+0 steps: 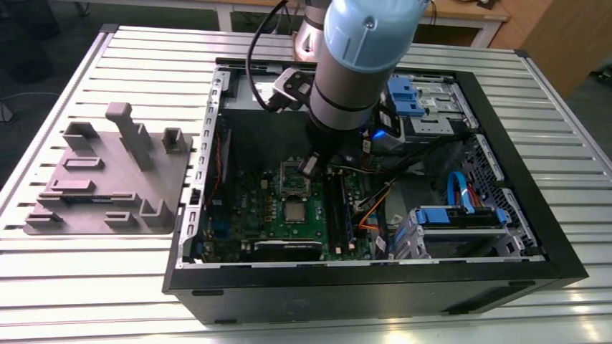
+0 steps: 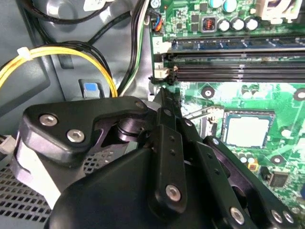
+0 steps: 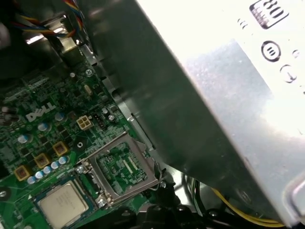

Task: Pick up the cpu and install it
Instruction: 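Close the cpu cover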

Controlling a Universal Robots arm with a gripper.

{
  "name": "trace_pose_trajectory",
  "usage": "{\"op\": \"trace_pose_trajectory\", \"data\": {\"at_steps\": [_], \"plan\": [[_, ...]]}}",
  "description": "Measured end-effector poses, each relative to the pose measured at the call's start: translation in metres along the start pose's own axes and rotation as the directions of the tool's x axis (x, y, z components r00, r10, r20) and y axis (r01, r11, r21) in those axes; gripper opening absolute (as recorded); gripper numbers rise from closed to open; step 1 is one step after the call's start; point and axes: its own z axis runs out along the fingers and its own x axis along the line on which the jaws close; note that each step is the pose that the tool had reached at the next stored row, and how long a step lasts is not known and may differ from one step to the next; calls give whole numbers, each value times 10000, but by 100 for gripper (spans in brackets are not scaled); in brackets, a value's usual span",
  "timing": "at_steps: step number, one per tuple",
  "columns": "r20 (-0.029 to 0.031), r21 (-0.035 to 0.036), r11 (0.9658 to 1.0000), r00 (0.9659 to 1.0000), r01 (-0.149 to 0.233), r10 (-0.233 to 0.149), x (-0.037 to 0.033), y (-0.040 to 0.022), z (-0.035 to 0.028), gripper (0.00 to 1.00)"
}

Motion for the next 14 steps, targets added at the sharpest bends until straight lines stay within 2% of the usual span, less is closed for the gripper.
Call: {"op": "trace_pose_trajectory", "data": {"at_steps": [9,14], "plan": [[-102,48,10000,9999,-7,7,-19,17,-115,10],[-264,160,9999,9996,-10,15,-21,20,-134,10]]}}
